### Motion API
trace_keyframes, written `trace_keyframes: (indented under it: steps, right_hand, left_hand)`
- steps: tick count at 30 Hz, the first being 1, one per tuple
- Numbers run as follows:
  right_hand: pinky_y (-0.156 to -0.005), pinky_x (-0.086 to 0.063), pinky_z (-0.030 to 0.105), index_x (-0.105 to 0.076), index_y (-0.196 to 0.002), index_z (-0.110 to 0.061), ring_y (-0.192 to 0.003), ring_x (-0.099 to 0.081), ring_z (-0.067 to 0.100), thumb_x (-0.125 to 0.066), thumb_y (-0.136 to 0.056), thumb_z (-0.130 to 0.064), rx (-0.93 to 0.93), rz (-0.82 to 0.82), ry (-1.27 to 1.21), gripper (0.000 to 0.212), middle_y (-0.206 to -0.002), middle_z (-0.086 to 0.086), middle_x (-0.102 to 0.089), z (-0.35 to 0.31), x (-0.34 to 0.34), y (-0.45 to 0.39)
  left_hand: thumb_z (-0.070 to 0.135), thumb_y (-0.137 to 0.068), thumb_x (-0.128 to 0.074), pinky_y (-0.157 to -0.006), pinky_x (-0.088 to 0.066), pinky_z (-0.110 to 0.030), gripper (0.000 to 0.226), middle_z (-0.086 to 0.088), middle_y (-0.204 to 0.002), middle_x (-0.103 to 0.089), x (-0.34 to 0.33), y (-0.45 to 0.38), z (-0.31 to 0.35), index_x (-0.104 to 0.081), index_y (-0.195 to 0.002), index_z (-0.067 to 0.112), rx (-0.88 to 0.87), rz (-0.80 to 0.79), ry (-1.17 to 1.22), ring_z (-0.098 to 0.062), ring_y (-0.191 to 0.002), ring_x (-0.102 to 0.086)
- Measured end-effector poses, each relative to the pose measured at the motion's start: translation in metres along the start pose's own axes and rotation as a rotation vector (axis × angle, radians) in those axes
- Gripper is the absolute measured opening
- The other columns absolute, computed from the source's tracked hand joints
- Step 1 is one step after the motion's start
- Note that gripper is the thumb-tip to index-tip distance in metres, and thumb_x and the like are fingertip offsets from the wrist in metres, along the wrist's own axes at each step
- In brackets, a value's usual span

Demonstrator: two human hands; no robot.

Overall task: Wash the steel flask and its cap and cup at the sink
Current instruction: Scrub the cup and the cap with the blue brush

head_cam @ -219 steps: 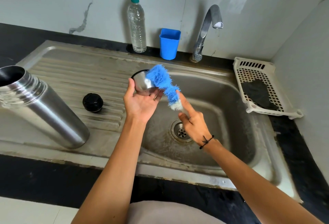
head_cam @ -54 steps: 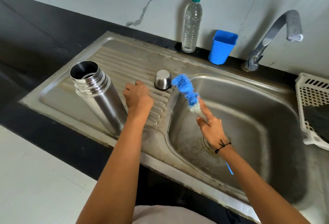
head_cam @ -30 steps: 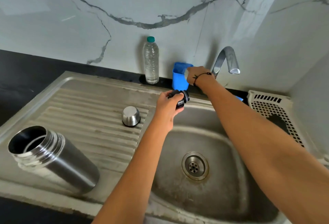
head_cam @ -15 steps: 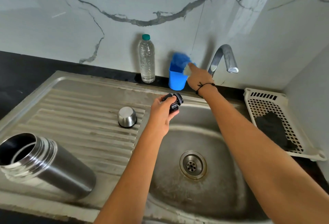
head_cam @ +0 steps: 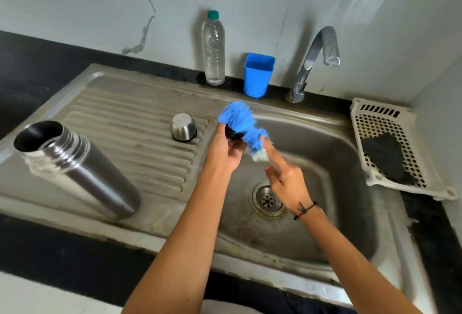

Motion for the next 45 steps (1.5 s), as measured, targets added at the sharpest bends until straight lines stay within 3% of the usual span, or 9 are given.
trace_keyframes:
  steps: [2, 8, 13, 17, 23, 26, 30, 40, 45]
  right_hand:
    - [-0.055, -0.052, 0.036, -0.022, -0.144, -0.042, -0.056, -0.053, 0.023, -0.044, -0.083, -0.005, 0.055, 0.004, 0.081, 0.075, -0.085, -0.001, -0.059, 0.005, -0.005, 0.009]
    - [-0.07, -0.055, 0.042, -0.015, -0.14, -0.054, -0.069, -0.06, 0.025, -0.045, -0.084, -0.002, -0.002, 0.011, 0.053, 0.082, -0.106, 0.007, -0.066, 0.039, 0.014, 0.034]
    - [-0.06, -0.053, 0.04, -0.02, -0.142, -0.042, -0.063, -0.054, 0.028, -0.032, -0.086, -0.02, 0.184, -0.047, 0.064, 0.061, -0.08, 0.004, -0.055, 0.002, 0.008, 0.024]
    - [-0.067, -0.054, 0.044, -0.014, -0.142, -0.05, -0.071, -0.061, 0.03, -0.035, -0.085, -0.014, 0.079, -0.039, 0.026, 0.071, -0.1, 0.009, -0.065, 0.028, 0.007, 0.039]
    - [-0.066, -0.054, 0.042, -0.021, -0.144, -0.042, -0.073, -0.061, 0.03, -0.041, -0.085, -0.006, 0.105, 0.049, -0.002, 0.071, -0.097, 0.015, -0.065, 0.021, 0.025, 0.026]
    - [-0.059, -0.052, 0.041, -0.016, -0.144, -0.044, -0.063, -0.053, 0.026, -0.031, -0.087, -0.02, 0.16, 0.003, 0.045, 0.064, -0.078, 0.005, -0.054, 0.004, 0.018, 0.022]
    - [-0.057, -0.052, 0.039, -0.011, -0.144, -0.048, -0.059, -0.051, 0.023, -0.036, -0.087, -0.015, 0.07, 0.029, 0.06, 0.07, -0.077, 0.002, -0.053, 0.018, 0.019, 0.023]
    - [-0.07, -0.051, 0.039, -0.013, -0.141, -0.048, -0.057, -0.054, 0.025, -0.048, -0.089, 0.001, -0.177, 0.059, -0.027, 0.079, -0.083, 0.013, -0.067, 0.023, 0.021, 0.019]
    - [-0.076, -0.049, 0.035, -0.019, -0.143, -0.044, -0.072, -0.059, 0.026, -0.047, -0.087, -0.005, -0.05, 0.033, -0.046, 0.074, -0.104, 0.011, -0.068, -0.006, 0.011, 0.02]
  left_hand:
    - [0.031, -0.099, -0.048, -0.082, -0.051, -0.038, 0.026, -0.01, -0.084, -0.061, 0.003, 0.001, -0.001, -0.057, -0.088, 0.009, -0.001, 0.0, -0.01, -0.021, -0.077, -0.059]
    - [0.044, -0.093, -0.054, -0.059, -0.058, -0.033, 0.051, -0.019, -0.092, -0.059, 0.026, 0.003, -0.008, -0.051, -0.122, 0.002, -0.001, 0.07, 0.137, -0.028, -0.082, -0.059]
    - [0.025, -0.1, -0.045, -0.078, -0.051, -0.035, 0.021, -0.008, -0.096, -0.063, 0.018, 0.01, -0.016, -0.059, -0.094, 0.011, -0.082, -0.002, 0.07, -0.021, -0.088, -0.06]
    - [0.039, -0.098, -0.047, -0.086, -0.046, -0.038, 0.037, -0.013, -0.087, -0.061, 0.018, 0.017, -0.016, -0.058, -0.086, 0.006, -0.066, 0.029, 0.17, -0.023, -0.081, -0.058]
    - [0.023, -0.098, -0.034, -0.079, -0.046, -0.036, 0.031, -0.02, -0.097, -0.059, 0.016, 0.013, -0.02, -0.057, -0.103, 0.002, -0.042, -0.002, 0.202, -0.031, -0.085, -0.056]
    - [0.014, -0.098, -0.029, -0.097, -0.043, -0.045, 0.034, -0.017, -0.107, -0.063, 0.005, 0.009, -0.021, -0.06, -0.105, 0.005, -0.068, -0.074, 0.161, -0.032, -0.099, -0.059]
    - [0.04, -0.098, -0.045, -0.107, -0.038, -0.047, 0.038, -0.016, -0.115, -0.064, -0.007, 0.005, -0.018, -0.06, -0.108, 0.006, -0.051, -0.167, 0.193, -0.031, -0.118, -0.055]
    - [0.026, -0.097, -0.051, -0.097, -0.045, -0.04, 0.024, -0.015, -0.109, -0.063, -0.003, 0.002, -0.006, -0.059, -0.104, 0.004, -0.031, -0.22, 0.139, -0.03, -0.118, -0.054]
    - [0.019, -0.101, -0.042, -0.081, -0.051, -0.041, 0.023, -0.014, -0.099, -0.067, 0.002, 0.003, 0.002, -0.059, -0.104, 0.004, -0.022, -0.224, 0.11, -0.028, -0.095, -0.063]
Point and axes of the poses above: each hand's wrist, its own y-axis away from the middle knuckle, its own x-axis out of the back of the hand, z = x × y, the point moved 6 cm from there along -y, towards the middle knuckle
